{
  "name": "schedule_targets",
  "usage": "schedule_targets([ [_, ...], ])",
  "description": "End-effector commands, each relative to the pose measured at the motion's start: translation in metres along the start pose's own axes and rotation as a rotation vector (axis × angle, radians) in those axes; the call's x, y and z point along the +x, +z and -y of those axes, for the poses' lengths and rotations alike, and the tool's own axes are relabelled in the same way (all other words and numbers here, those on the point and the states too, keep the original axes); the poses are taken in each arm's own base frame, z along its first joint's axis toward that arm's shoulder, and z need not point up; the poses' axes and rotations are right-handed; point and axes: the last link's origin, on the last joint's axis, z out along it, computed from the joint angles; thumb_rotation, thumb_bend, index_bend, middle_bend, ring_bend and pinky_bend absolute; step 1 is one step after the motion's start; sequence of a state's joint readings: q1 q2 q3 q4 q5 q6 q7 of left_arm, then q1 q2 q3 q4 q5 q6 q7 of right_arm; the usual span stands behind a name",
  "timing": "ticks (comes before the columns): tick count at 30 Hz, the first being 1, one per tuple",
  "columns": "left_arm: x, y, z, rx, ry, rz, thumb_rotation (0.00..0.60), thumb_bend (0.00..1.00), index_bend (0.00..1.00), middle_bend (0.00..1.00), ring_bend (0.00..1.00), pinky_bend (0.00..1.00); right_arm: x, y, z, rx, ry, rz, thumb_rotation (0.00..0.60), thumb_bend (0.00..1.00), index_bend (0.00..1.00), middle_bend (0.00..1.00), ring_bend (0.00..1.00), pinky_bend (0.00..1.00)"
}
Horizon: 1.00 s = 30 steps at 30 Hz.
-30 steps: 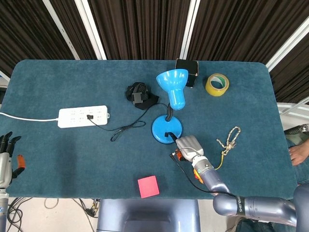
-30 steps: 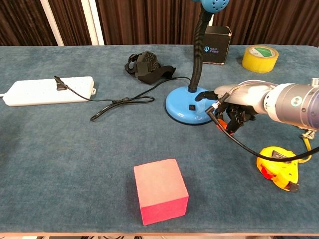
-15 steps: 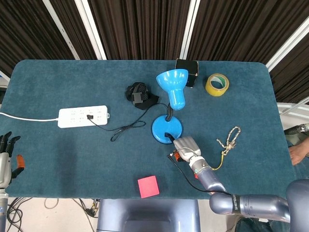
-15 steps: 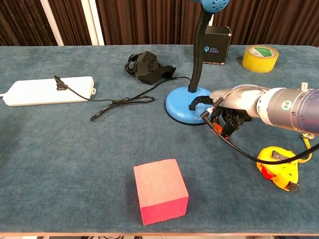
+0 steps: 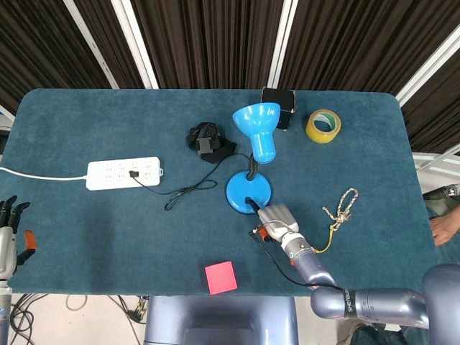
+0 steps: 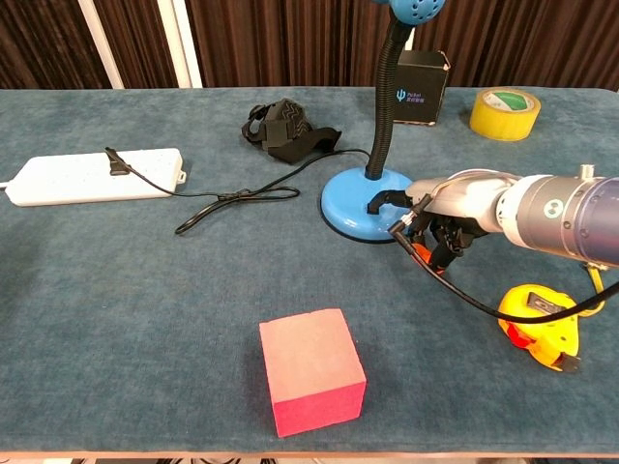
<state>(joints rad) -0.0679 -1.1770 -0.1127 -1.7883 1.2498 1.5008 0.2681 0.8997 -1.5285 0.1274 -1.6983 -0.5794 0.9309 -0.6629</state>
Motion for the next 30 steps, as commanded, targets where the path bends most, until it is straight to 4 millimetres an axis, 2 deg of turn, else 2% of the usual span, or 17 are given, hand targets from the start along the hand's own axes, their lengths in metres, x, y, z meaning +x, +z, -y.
schedule_targets([
  [1, 0.000, 0.000, 0.000, 0.000, 0.001, -0.001, 0.600, 0.64, 0.16, 0.03, 0.00, 0.00, -0.001, 0.000, 0.000, -0.002, -0.004, 0.005, 0.600, 0.65, 0.00, 0.61, 0.73, 0.96],
  [8, 0.000, 0.000, 0.000, 0.000, 0.003, -0.004, 0.600, 0.64, 0.16, 0.03, 0.00, 0.00, -0.007, -0.003, 0.002, 0.006, -0.013, 0.025, 0.600, 0.65, 0.01, 0.61, 0.73, 0.98],
  [14, 0.001, 0.000, 0.001, -0.001, 0.004, -0.006, 0.600, 0.64, 0.16, 0.03, 0.00, 0.00, -0.013, -0.004, 0.003, 0.010, -0.023, 0.044, 0.600, 0.65, 0.09, 0.61, 0.73, 0.99],
  [22, 0.001, 0.000, 0.001, 0.002, 0.006, -0.008, 0.600, 0.64, 0.16, 0.03, 0.00, 0.00, -0.015, -0.002, 0.005, 0.011, -0.023, 0.046, 0.600, 0.65, 0.09, 0.61, 0.72, 1.00],
  [24, 0.001, 0.000, 0.001, 0.002, 0.006, -0.007, 0.600, 0.64, 0.16, 0.03, 0.00, 0.00, -0.012, -0.001, 0.004, 0.006, -0.017, 0.029, 0.600, 0.65, 0.08, 0.56, 0.69, 1.00],
  [28, 0.001, 0.000, 0.002, 0.004, 0.008, -0.005, 0.600, 0.64, 0.16, 0.03, 0.00, 0.00, -0.006, 0.000, 0.001, -0.009, 0.003, -0.015, 0.600, 0.65, 0.03, 0.38, 0.54, 1.00],
  [30, 0.001, 0.000, 0.001, 0.003, 0.008, -0.007, 0.600, 0.64, 0.16, 0.03, 0.00, 0.00, -0.002, 0.000, -0.003, -0.024, 0.007, -0.045, 0.600, 0.65, 0.02, 0.32, 0.49, 1.00],
])
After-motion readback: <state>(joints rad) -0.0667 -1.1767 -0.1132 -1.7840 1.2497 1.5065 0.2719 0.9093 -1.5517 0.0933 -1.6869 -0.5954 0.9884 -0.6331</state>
